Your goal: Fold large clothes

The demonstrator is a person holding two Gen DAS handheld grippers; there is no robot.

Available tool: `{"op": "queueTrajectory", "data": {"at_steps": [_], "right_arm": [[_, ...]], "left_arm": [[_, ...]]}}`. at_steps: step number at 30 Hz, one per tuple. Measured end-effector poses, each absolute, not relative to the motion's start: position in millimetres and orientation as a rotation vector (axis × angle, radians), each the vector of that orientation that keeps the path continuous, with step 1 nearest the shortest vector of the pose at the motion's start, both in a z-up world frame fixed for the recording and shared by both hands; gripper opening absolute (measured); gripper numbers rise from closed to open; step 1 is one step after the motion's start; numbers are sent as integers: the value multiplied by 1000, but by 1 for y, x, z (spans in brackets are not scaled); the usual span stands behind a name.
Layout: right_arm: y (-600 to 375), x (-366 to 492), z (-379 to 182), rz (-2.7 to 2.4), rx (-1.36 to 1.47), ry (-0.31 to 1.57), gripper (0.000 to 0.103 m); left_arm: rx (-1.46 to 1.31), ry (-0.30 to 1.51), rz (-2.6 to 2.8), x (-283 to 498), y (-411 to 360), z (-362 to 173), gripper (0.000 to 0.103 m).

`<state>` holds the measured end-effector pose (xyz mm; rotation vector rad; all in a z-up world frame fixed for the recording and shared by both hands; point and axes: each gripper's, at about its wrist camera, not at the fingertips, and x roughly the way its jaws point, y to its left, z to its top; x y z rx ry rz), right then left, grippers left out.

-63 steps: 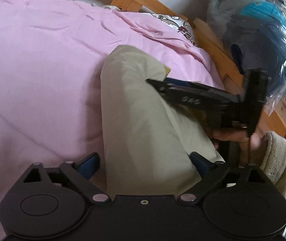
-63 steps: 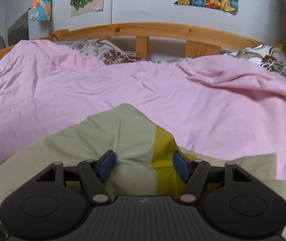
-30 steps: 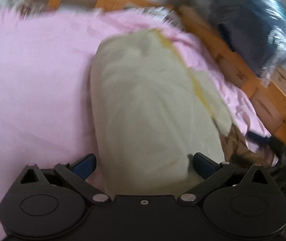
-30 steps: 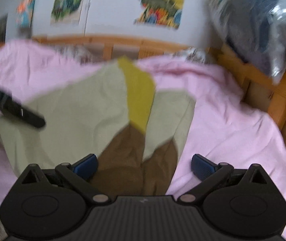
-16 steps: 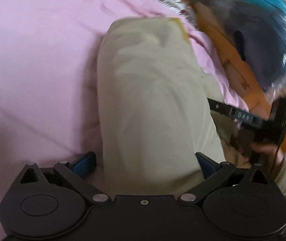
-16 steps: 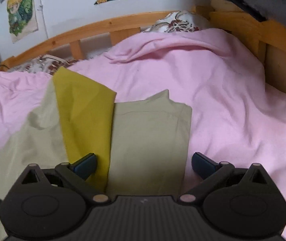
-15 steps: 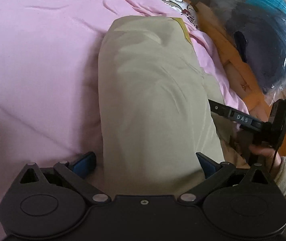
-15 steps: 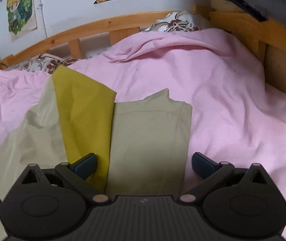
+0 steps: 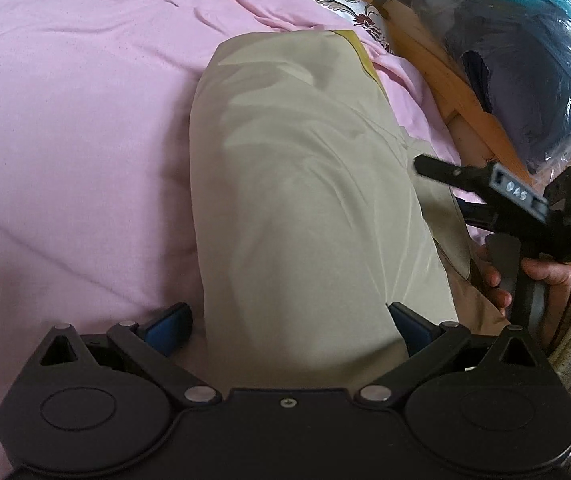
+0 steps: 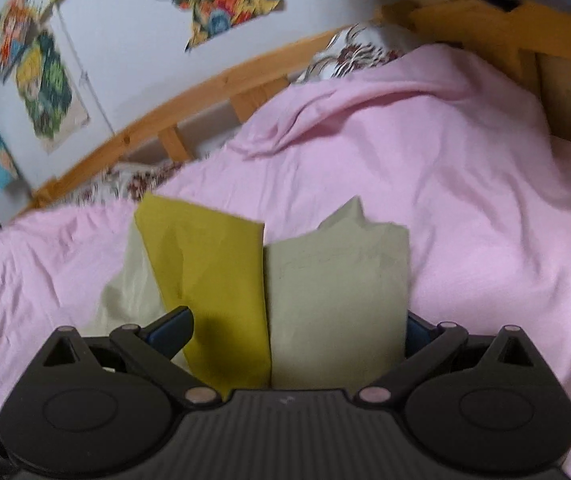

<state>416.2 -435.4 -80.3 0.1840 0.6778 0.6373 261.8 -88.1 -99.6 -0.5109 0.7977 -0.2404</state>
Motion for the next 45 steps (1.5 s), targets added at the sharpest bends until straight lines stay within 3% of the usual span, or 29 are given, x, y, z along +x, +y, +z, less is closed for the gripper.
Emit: {"op": "queueTrajectory", "data": {"at_steps": [11, 19, 25, 32, 45], "right_arm": [[-408, 401, -98, 584, -69, 641, 103], [-423, 400, -100, 635, 24, 612, 103], [-438, 407, -95, 689, 151, 623, 103], [-443, 411, -90, 800, 247, 625, 103], [-420, 408, -96, 743, 90, 656, 103]], "left_arm": [[-435, 743, -245, 257, -95, -108, 102], [-496, 767, -271, 256, -83, -94, 102], [-435, 575, -315, 238, -65, -66, 102], [-549, 748, -334, 274, -35, -91, 102], [-593, 827, -466, 298, -37, -111, 102]]}}
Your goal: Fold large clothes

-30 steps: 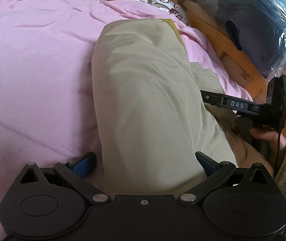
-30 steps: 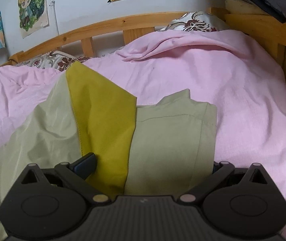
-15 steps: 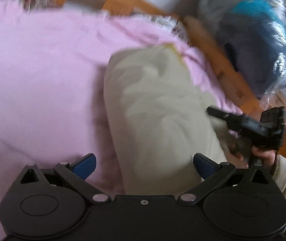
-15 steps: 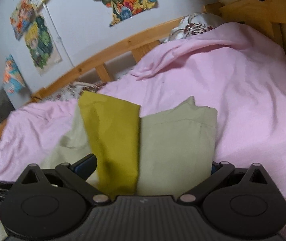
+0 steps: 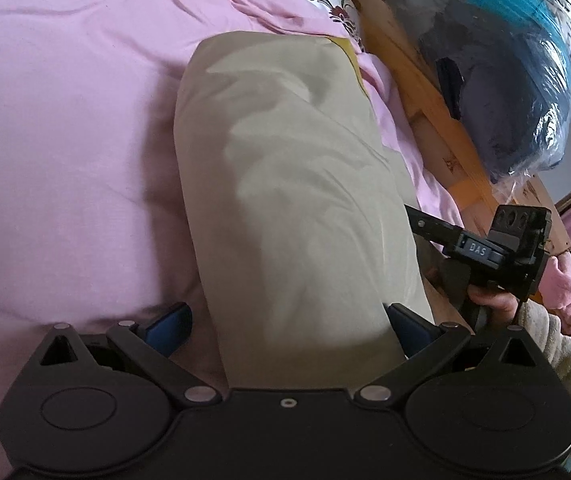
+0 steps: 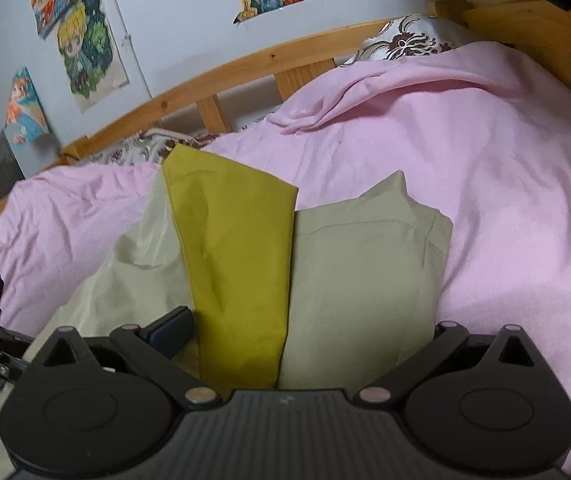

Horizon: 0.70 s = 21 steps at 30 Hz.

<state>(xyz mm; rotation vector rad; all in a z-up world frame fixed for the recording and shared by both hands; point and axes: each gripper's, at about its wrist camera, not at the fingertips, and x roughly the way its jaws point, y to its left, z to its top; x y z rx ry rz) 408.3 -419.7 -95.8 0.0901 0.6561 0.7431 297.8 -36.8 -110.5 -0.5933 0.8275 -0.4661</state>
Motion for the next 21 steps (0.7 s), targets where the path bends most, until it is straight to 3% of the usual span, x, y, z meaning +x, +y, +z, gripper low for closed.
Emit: {"op": "queueTrajectory", "data": {"at_steps": [18, 21], "right_arm": [[-407, 403, -91, 692, 3, 682, 103], [-404, 400, -88, 683, -17, 676, 96]], "left_arm": [[-601, 813, -486, 299, -37, -115, 102], [-602, 813, -492, 300, -36, -115, 102]]}}
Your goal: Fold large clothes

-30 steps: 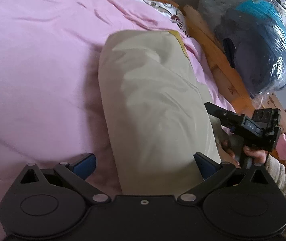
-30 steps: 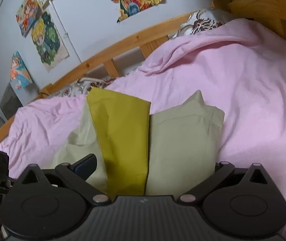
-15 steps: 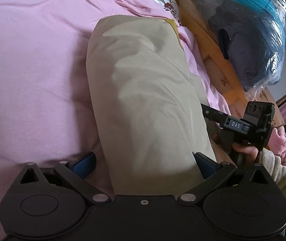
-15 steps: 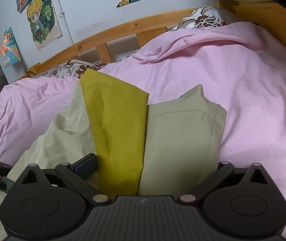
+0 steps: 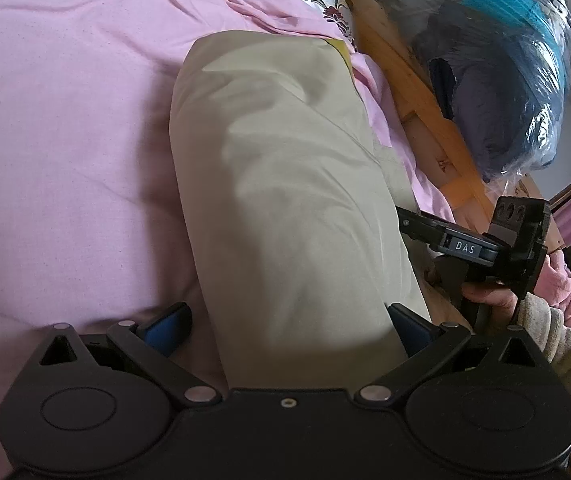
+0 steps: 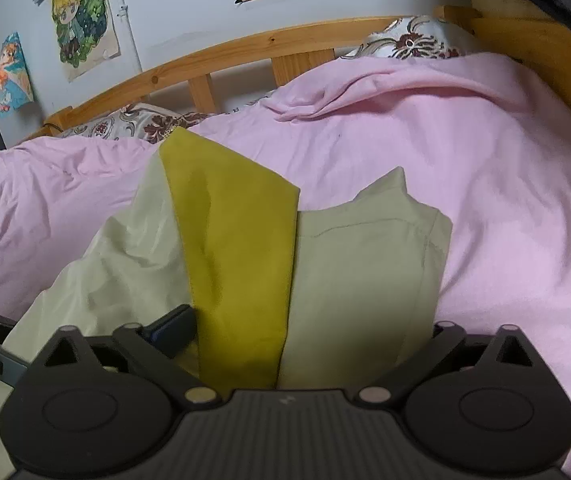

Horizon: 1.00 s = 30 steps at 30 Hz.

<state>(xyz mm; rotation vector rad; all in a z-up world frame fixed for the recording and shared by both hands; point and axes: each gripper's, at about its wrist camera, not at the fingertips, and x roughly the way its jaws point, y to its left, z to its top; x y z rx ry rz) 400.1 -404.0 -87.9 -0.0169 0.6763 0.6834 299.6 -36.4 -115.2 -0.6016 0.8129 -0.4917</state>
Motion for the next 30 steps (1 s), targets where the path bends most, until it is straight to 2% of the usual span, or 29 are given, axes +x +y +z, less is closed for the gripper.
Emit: {"op": "queueTrajectory", "data": {"at_steps": [8, 10, 11, 13, 20, 21, 25, 30], "right_arm": [[-408, 398, -85, 731, 2, 678, 72], [-408, 397, -86, 747, 11, 685, 59], [-407, 396, -86, 754, 14, 689, 56], [-404, 394, -85, 759, 9, 695, 45], [-397, 388, -79, 744, -1, 719, 27], [-397, 387, -79, 742, 0, 718, 16], [-396, 383, -74, 721, -8, 706, 10], [-393, 378, -62, 725, -6, 692, 9]], "left_arm": [[-604, 844, -518, 308, -36, -115, 102], [-599, 857, -514, 311, -37, -114, 102], [-595, 866, -509, 313, -39, -113, 101], [-599, 887, -516, 317, -42, -110, 90], [-582, 918, -487, 322, -50, -103, 82], [-574, 917, -483, 322, -51, -102, 80], [-549, 905, -465, 319, -53, -96, 72], [-533, 896, -448, 313, -53, -89, 66]]}}
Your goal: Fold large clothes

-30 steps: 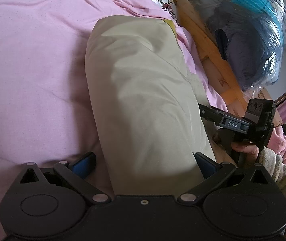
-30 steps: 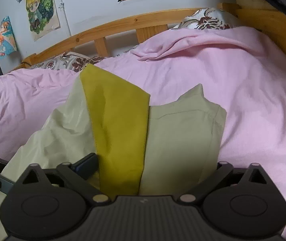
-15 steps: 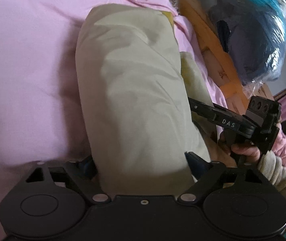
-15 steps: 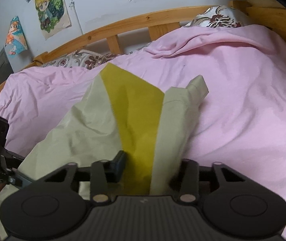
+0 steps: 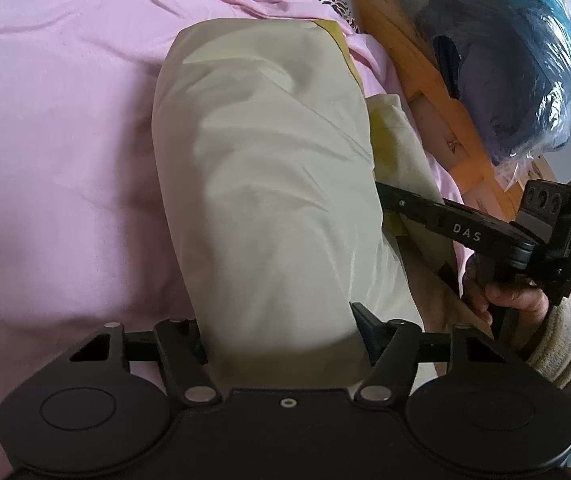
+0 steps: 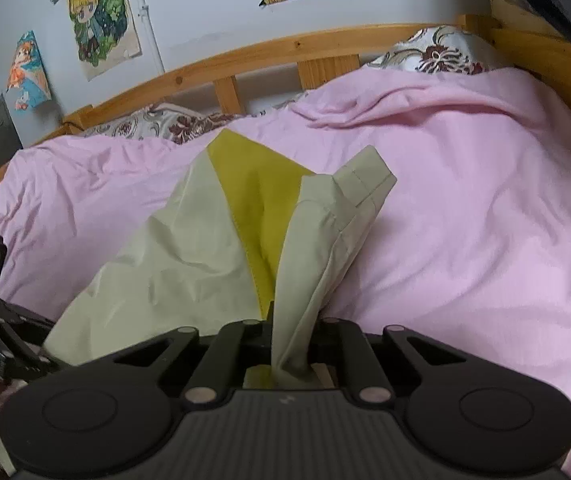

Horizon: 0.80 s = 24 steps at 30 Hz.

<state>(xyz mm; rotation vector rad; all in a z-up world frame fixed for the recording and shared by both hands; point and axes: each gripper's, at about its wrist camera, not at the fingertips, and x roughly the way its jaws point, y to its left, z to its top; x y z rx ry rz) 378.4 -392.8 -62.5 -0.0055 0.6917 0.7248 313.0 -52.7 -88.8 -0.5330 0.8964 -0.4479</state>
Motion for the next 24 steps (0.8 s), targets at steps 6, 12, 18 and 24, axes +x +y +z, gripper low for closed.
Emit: {"op": "queueTrajectory", "data": {"at_steps": [6, 12, 18, 24], "right_arm": [[-382, 370, -40, 771, 26, 650, 7], [-340, 370, -12, 891, 80, 590, 7], [-267, 400, 8, 1017, 238, 551, 7], [-177, 440, -9, 1066, 247, 576, 8]], "left_arm": [[-567, 910, -436, 307, -41, -79, 60], [-574, 913, -373, 301, 9, -54, 58], [-553, 900, -238, 295, 93, -8, 58], [-476, 902, -122, 297, 158, -3, 59]]}}
